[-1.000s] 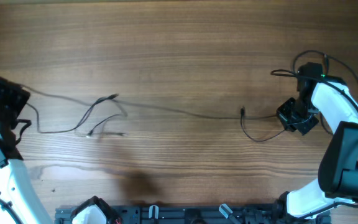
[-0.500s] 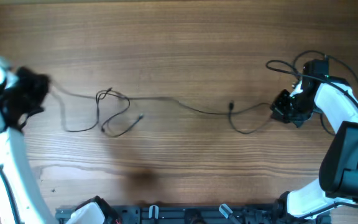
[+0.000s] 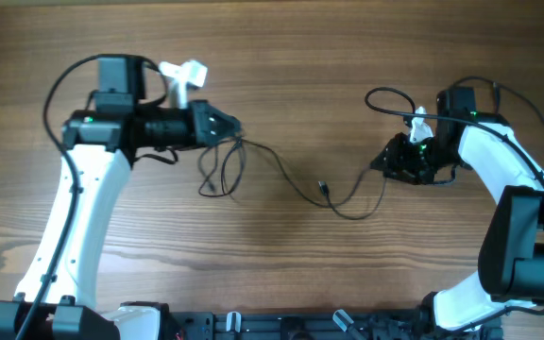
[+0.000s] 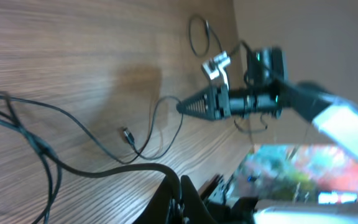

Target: Untangle cables

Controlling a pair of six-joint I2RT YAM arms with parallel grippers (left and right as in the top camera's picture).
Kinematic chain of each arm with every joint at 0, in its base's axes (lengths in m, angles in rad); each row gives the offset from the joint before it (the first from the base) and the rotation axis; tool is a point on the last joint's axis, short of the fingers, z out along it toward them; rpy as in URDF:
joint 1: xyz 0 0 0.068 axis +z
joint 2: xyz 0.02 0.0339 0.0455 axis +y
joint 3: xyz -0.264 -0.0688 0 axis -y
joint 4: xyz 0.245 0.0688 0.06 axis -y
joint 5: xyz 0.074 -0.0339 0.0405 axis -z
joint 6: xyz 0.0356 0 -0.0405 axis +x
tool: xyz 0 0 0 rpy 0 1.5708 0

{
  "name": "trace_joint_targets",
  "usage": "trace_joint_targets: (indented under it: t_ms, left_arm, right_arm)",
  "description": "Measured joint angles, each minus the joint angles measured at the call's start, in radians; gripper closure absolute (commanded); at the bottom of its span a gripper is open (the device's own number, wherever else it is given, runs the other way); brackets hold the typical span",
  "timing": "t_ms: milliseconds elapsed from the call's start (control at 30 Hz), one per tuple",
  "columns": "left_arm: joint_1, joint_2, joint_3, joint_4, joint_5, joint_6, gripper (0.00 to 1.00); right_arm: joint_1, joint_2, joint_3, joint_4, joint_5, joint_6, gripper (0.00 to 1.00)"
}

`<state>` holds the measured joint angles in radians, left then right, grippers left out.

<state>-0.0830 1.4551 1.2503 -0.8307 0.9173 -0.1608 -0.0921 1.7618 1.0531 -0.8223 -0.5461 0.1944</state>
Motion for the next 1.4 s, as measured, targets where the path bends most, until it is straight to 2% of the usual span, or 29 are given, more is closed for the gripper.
trace_joint_targets:
  t_ms: [167,267,367,500,600,833,1000,1100,1267,1333,1400]
  left_arm:
    - [-0.051,0.0,0.0,-0.062,-0.123,0.021,0.96]
    - [-0.054,0.0,0.0,-0.118,-0.272,0.026,0.96]
    - [-0.054,0.0,0.0,-0.15,-0.369,0.027,0.96]
    - [-0.054,0.0,0.0,-0.154,-0.428,0.029,0.96]
    - [-0.054,0.0,0.0,-0.152,-0.448,0.029,0.96]
    - [-0.054,0.0,0.0,-0.153,-0.532,0.029,0.96]
    - [-0.054,0.0,0.0,-0.154,-0.686,-0.016,0.96]
    - [-0.051,0.0,0.0,-0.154,-0.81,-0.087,0.96]
    - [-0.021,0.0,0.0,-0.154,-0.882,-0.148,0.96]
    - [-0.007,0.0,0.0,-0.154,-0.896,-0.161,0.96]
    - [0.002,0.0,0.0,-0.155,-0.906,-0.168,0.96]
  right_arm:
    - [0.0,0.0,0.018,-0.051,0.026,0.001,0.48]
    - [0.002,0.0,0.065,-0.104,0.075,0.002,0.46]
    - [0.027,0.002,0.133,-0.169,0.148,0.001,0.36]
    - [0.114,0.002,0.19,-0.196,0.267,-0.003,0.25]
    - [0.196,0.002,0.193,-0.204,0.341,-0.011,0.23]
    - [0.391,0.002,0.193,-0.16,0.34,-0.126,0.15]
    - [0.502,0.002,0.193,-0.09,0.317,-0.167,0.15]
    - [0.578,0.002,0.174,-0.016,0.309,-0.174,0.15]
    - [0.642,0.002,0.104,0.115,0.303,-0.171,0.17]
    - [0.656,0.002,0.068,0.175,0.302,-0.164,0.21]
    - [0.658,0.002,0.039,0.214,0.302,-0.154,0.41]
